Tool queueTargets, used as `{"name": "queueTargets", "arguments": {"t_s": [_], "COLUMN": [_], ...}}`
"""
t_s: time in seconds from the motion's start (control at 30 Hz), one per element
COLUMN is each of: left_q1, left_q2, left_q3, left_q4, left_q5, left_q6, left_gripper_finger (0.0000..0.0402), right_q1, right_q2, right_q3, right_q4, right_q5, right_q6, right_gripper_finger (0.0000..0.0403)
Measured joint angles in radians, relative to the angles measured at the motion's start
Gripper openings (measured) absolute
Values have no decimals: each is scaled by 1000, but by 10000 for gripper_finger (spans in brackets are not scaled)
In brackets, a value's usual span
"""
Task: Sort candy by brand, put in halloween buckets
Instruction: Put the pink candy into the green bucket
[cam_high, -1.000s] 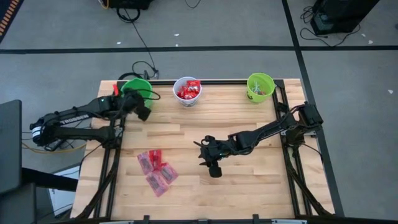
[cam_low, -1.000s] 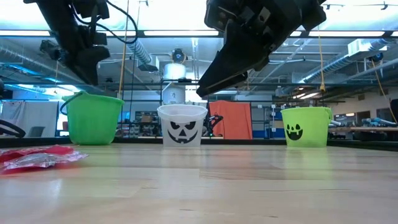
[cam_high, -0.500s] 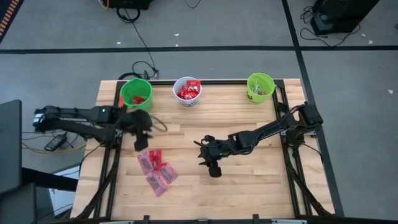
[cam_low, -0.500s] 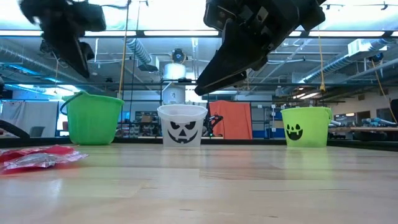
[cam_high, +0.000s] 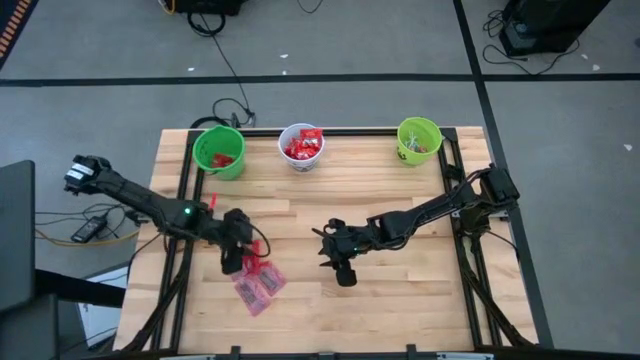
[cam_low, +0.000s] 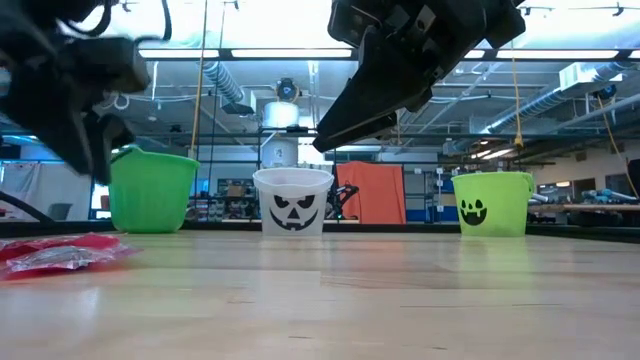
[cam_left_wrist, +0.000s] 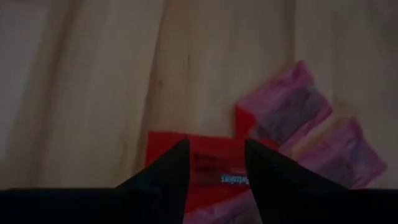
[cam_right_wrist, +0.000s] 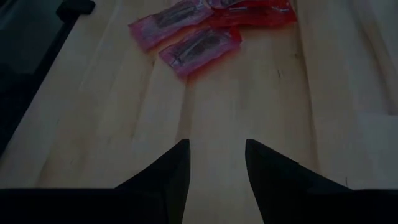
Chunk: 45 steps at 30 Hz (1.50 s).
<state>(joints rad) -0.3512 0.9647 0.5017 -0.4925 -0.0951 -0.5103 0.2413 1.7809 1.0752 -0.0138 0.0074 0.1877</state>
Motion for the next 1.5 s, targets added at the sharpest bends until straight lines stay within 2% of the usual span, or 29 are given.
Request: {"name": "queueTargets", "arguments": {"t_s": [0.23,0.5,0.6,0.7,0.87,0.9,1.0,1.2,1.37,1.5], "left_q1": [-32,-32,-32,-32,-31,-28,-28,-5,67,141], "left_q2": [126,258,291,303,290,285,267,214,166,127], "left_q3": [-72,-74,-72,-70,-49,-40,2,155,302,407], "left_q4": [81,154,157,164,137,123,33,-321,-588,-737], "left_q5": [-8,-14,-37,-56,-71,-74,-129,-356,-583,-701], "left_q6": [-125,-106,-104,-129,-112,-105,-102,-117,-209,-234], "left_gripper_finger": [170,240,242,200,46,25,21,24,14,12], "right_q1": [0,0,0,0,0,0,0,0,0,0], "right_q2": [0,0,0,0,0,0,0,0,0,0], "right_q3": [0,0,0,0,0,0,0,0,0,0], "right_q4": [6,14,14,19,20,20,20,24,28,27], "right_q5": [0,0,0,0,0,0,0,0,-1,-1], "right_q6": [0,0,-4,-6,-7,-7,-7,-7,-7,-7], "right_gripper_finger": [165,165,165,165,165,165,165,165,165,165]}}
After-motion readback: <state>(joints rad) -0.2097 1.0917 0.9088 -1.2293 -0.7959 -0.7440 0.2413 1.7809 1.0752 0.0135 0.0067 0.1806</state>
